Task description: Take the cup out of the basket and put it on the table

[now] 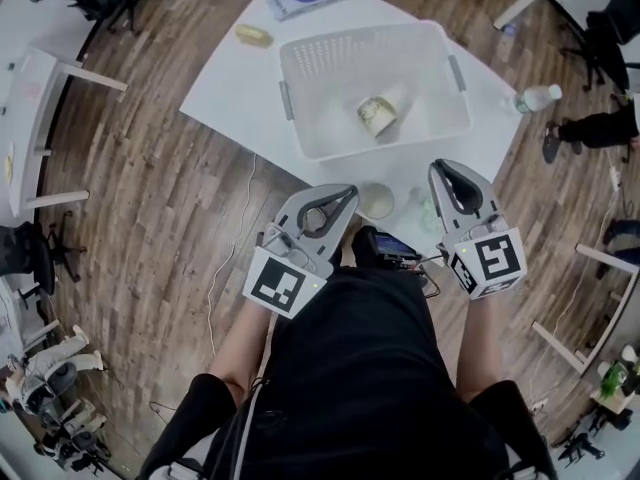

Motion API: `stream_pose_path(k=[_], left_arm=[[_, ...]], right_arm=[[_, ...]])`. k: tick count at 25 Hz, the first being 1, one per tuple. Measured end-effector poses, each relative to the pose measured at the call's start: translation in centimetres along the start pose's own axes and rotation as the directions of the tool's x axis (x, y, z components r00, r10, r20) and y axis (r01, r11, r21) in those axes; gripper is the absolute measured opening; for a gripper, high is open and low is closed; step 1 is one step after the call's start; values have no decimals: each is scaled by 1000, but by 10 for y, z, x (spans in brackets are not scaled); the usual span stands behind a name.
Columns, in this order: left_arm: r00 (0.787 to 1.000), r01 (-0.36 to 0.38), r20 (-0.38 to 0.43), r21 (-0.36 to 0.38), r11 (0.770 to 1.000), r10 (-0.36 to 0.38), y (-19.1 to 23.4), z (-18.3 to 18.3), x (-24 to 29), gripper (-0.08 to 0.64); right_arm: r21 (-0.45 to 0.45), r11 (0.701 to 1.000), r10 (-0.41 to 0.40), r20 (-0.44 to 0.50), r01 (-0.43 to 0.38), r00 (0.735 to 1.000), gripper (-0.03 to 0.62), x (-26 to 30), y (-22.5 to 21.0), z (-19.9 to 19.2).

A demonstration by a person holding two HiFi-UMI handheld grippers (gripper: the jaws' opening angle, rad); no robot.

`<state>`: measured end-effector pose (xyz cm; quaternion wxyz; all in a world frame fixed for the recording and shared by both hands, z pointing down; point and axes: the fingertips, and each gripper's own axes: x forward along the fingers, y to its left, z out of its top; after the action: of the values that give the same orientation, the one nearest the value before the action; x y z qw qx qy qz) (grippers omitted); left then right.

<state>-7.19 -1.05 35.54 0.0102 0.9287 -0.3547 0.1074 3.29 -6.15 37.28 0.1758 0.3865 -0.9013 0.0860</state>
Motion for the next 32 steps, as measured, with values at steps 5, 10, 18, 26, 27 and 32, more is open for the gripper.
stream_pose_path(k=[5,10,18,26,27,32], left_arm=[[1000,20,-11,-37,999,-20,-3,-7,-6,9],[1000,26,-14,-62,998,-27,-5,-16,-11,9],[999,4,-39,-86,996,-7,10,-33,-26,9],[997,-37,-74,-101,994,30,26,-46,-41,9],[996,-45,-77,-101,994,37,29,-48,-42,9],[992,-64,-113,-120,991,51,39,-59,-53,9]], right_arm=[[-213,975,44,-114,-67,993,67,43,-6,14],[-251,951,120,-240,-181,963,140,93,-16,16],[-158,892,281,-538,-423,795,212,167,-22,-20],[36,884,307,-797,-467,520,236,223,-28,-115],[51,886,303,-816,-460,493,238,226,-29,-124],[135,909,289,-885,-393,365,236,238,-29,-156]])
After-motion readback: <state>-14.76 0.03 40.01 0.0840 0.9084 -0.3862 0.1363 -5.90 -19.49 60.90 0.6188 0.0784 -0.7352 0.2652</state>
